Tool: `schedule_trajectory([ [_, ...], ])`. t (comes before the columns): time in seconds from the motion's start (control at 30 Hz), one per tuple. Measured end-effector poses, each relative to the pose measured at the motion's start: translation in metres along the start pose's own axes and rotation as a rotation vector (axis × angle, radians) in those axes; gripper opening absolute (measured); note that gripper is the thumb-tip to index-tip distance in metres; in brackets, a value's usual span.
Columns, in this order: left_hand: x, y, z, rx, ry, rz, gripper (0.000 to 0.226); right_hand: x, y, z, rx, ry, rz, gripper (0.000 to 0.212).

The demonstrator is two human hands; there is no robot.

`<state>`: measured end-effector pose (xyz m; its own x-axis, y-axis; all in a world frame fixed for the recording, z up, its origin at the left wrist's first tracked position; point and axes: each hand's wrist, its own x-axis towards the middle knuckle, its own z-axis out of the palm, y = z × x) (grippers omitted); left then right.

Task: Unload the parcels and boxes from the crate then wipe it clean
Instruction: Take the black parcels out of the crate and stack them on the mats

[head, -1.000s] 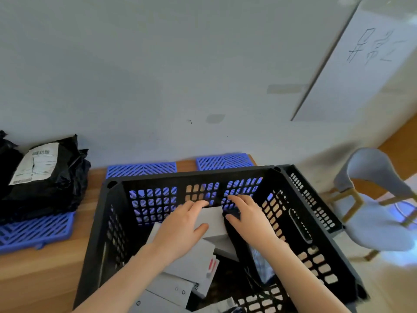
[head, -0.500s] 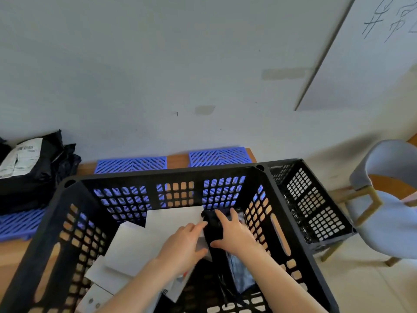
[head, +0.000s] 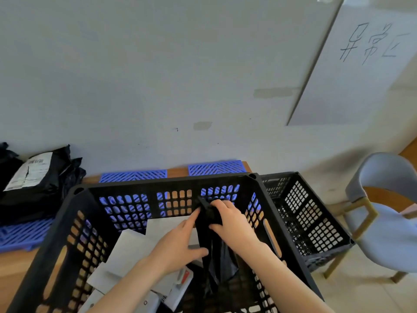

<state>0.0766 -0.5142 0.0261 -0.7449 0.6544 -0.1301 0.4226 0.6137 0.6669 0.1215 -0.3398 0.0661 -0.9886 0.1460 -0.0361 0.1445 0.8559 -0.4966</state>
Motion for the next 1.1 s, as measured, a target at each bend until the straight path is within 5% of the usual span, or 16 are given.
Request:
schedule_trajectory([
  [0.23, -0.033, 0.014, -0.045, -0.187, 0.251, 0.126, 0.111, -0.007, -0.061, -0.031, 0.146, 0.262, -0.049, 0.053],
  [0.47, -0.081, -0.007, -0.107, -0.042, 0.535, 0.180, 0.106, 0.004, -0.167, -0.029, 0.270, 0.447, -0.142, 0.048],
  [0.93, -0.178, -0.127, -0.228, -0.250, 0.821, 0.040, 0.073, 0.037, -0.323, 0.044, 0.649, 0.260, -0.377, 0.052],
  [1.1, -0.194, -0.149, -0.254, -0.281, 0.942, -0.055, 0.073, 0.053, -0.335, 0.073, 0.434, 0.167, -0.380, 0.056],
])
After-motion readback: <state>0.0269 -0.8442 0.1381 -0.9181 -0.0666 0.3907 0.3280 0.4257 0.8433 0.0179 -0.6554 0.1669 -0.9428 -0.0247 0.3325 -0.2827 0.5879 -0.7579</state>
